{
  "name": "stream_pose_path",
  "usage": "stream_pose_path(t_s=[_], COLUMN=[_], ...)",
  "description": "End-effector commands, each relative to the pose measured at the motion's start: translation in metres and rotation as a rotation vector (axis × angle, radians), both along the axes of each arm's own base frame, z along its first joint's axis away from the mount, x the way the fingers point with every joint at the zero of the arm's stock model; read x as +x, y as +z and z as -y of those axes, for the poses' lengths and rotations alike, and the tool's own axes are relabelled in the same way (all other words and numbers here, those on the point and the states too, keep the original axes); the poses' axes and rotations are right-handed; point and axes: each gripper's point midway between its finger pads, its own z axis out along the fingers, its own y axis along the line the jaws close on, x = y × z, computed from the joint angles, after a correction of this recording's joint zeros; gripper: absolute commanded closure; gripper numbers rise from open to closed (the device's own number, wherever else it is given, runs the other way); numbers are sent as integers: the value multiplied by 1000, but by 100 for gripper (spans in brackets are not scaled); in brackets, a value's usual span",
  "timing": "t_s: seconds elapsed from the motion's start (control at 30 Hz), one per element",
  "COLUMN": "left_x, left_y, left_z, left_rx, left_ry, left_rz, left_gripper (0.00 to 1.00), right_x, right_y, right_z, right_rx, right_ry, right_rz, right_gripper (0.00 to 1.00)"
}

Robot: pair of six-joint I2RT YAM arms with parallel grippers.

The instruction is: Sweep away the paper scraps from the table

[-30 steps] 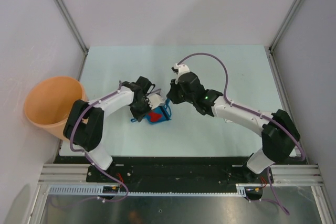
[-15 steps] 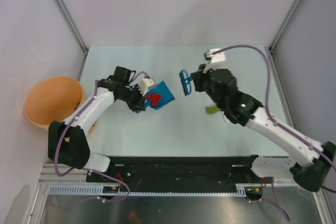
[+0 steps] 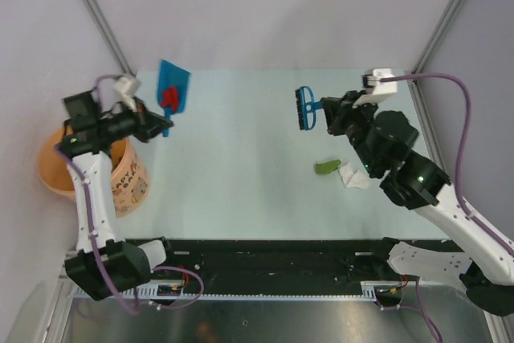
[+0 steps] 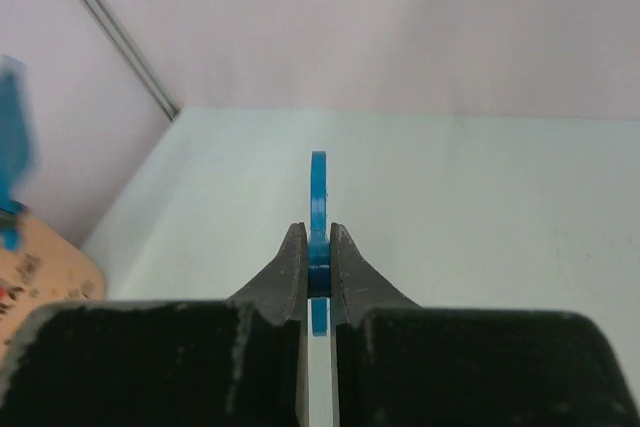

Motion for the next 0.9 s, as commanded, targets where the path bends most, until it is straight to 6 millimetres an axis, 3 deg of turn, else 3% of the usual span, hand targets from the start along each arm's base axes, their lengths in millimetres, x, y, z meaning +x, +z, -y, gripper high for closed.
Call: stream_pose_path(t_s=[0.0,0.07,0.13,0.17,0.2,0.37,0.47,0.7,0.8,0.87], left_x=[-36,-43,-59,-63,-70,-85,-91,-88,-80,-67], left_y=[74,83,91,91,94,69,62,46,37,31], left_z=[-17,-43,-52,-76,-82,-174,-201,-208,-200,-172], left_rx=[-225,-257,-331,-358,-419,-674,-708,-682,-607,-599], left_ry=[25,118,130,221,219,511,594,677,706,625], left_rz=[84,108,122,131,126,64,70,36,10,-41], left_gripper=[100,100,100,100,100,100,100,100,100,100], right_x=[7,8,9,9,9,9,9,10,11,11], right_y=[-26,-30,-33,-34,-34,-35,-37,-38,-38,-39], right_z=[-10,-16,-19,-22,-22,-27,-26,-31,-32,-35], right_rx=[-63,-70,-74,-78,-75,-82,-85,-80,-82,-83], right_ry=[3,18,27,38,40,56,49,53,52,58], right_rz=[-70,-82,-89,-91,-91,-93,-97,-97,-95,-96], right_gripper=[100,100,100,100,100,100,100,100,100,100])
